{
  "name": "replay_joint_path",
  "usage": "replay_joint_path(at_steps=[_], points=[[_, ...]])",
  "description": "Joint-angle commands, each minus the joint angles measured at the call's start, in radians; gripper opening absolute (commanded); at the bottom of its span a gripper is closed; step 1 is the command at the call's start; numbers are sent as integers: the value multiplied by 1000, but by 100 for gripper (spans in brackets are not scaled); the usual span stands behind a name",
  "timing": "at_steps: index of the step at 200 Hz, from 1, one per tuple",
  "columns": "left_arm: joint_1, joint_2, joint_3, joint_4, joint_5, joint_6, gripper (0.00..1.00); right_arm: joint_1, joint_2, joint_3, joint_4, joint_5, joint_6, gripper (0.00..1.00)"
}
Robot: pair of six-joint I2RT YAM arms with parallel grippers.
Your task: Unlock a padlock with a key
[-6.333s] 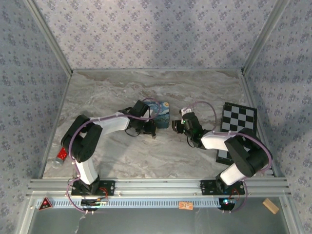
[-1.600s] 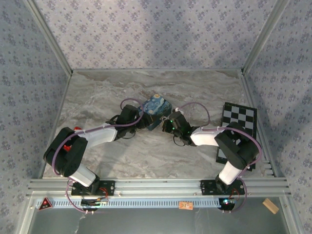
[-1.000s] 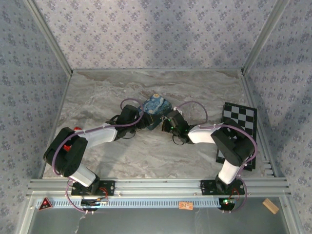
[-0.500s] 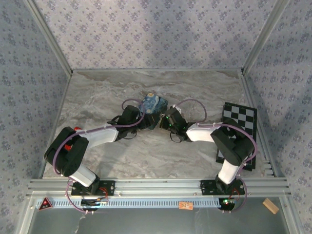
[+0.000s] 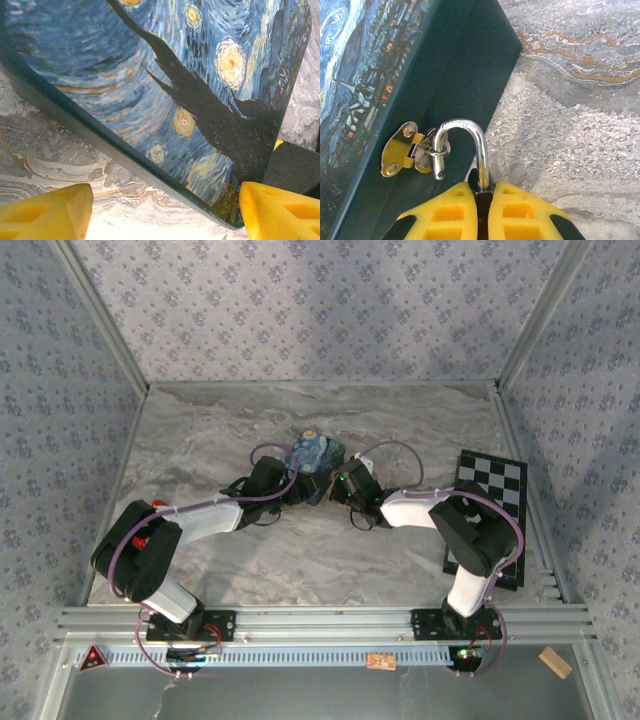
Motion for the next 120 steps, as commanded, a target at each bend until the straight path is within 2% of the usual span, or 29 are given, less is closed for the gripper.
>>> replay_joint_path(at_steps=[1, 40, 79, 120], points=[[-4, 7, 0, 18, -10, -5, 77, -12, 12, 11, 33, 7, 46, 0], [-7, 27, 6, 30, -1, -11, 77, 0, 15, -12, 112, -20, 204, 0], [-8, 32, 6, 38, 5, -15, 77, 6, -2, -12, 98, 20, 212, 0], [-8, 33, 8, 33, -2, -13, 77, -21, -6, -34, 103, 8, 258, 0]])
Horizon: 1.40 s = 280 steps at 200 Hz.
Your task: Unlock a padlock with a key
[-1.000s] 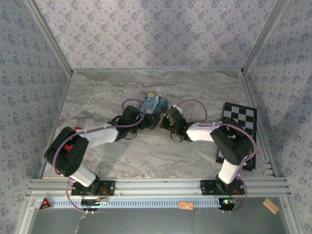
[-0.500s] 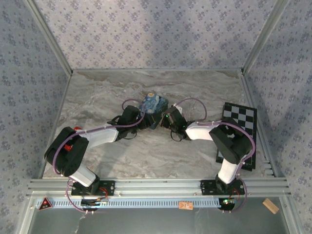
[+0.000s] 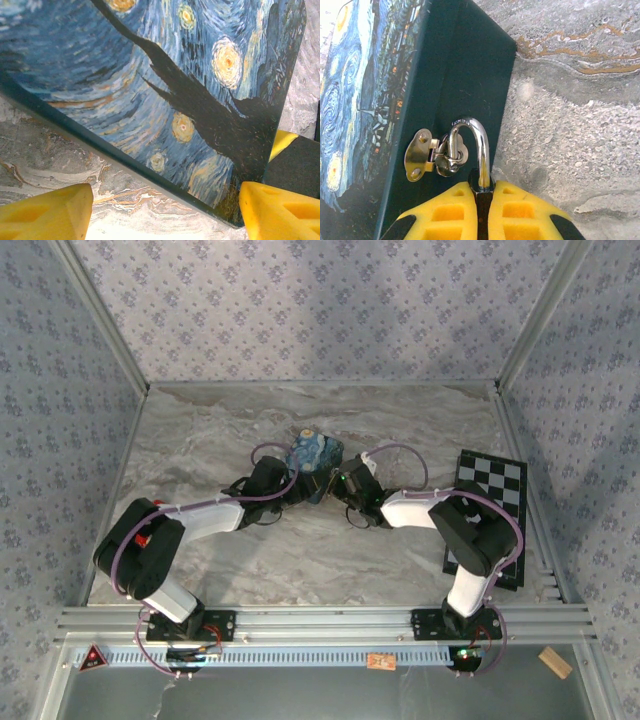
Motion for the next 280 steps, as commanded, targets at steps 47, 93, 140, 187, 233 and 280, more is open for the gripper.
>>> replay_joint_path(at_steps=[47, 93, 140, 187, 233, 280], points=[[-8, 22, 15, -8, -9, -1, 77, -53, 5, -17, 63, -21, 102, 0], [-7, 23, 18, -14, -15, 1, 77, -65, 3, -15, 87, -37, 129, 0], [-7, 32, 23, -17, -18, 4, 77, -57, -62, -69, 110, 11, 111, 0], [-6, 41, 31, -19, -23, 7, 77, 13, -58, -74, 75, 106, 53, 0], [-6, 37, 31, -24, -23, 7, 77, -20, -99, -37, -77, 237, -44, 0], [-7, 41, 27, -18, -23, 4, 77, -116, -41, -82, 102, -8, -2, 0]])
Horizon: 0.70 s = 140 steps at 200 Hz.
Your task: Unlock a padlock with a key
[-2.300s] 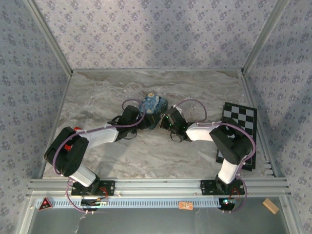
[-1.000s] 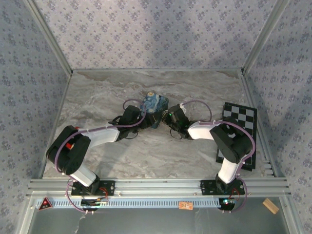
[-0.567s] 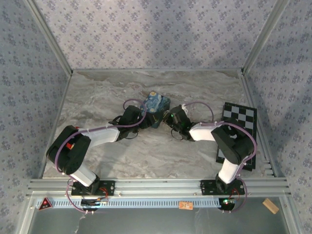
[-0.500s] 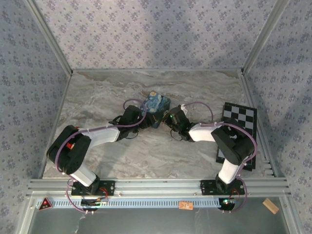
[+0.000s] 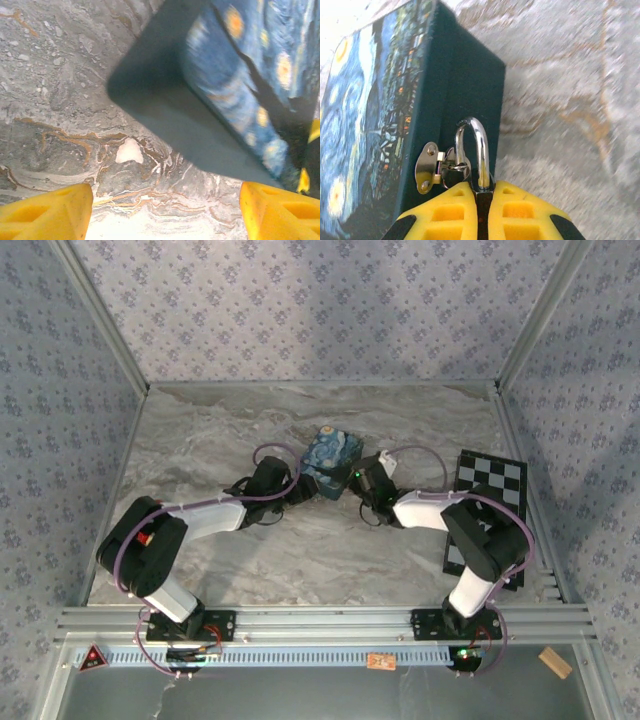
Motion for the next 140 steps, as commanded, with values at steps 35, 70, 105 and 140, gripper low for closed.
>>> replay_joint_path(at_steps=[35, 70, 105, 140], points=[[1, -2, 21, -27, -14, 11, 78, -34, 21, -46, 131, -167, -50, 0], [-9, -39, 104, -149, -75, 81, 85, -45, 31, -87, 141, -239, -77, 0], [-10, -24, 178, -247, -162, 112, 93, -14, 28, -105, 162, -239, -91, 0], [-16, 71, 270, -264, -147, 124, 96, -13, -10, -134, 131, -180, -111, 0]])
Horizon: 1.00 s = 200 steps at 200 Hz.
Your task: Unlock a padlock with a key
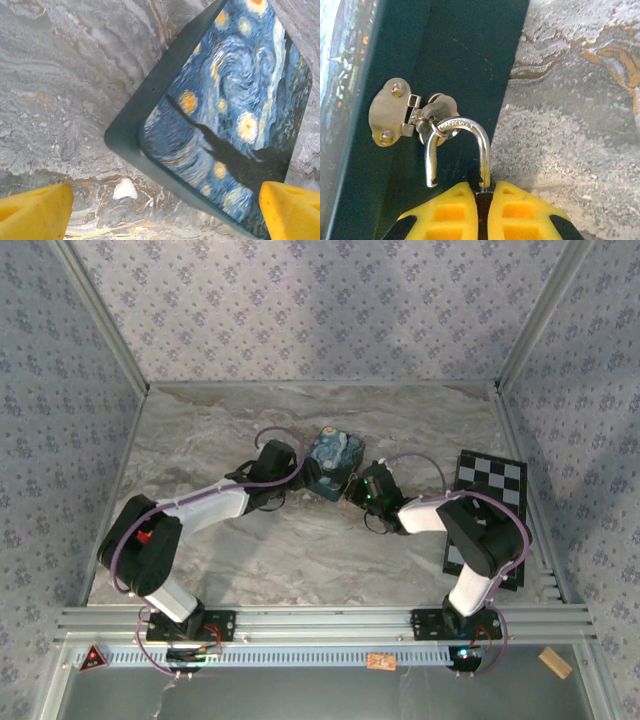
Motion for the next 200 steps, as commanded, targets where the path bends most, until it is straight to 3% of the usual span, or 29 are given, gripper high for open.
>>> replay_joint_path(at_steps=[1, 57, 127, 200], points=[[-14, 67, 85, -69, -25, 38, 96, -1, -36, -31, -7, 35, -33, 0], [-26, 249, 285, -247, -125, 136, 96, -74, -33, -53, 30, -26, -27, 0], [-27, 272, 239, -235, -133, 138, 94, -111, -71, -10, -97, 68, -130, 0], [-51, 269, 213, -200, -113, 109, 92, -88, -83, 63, -119, 90, 69, 0]])
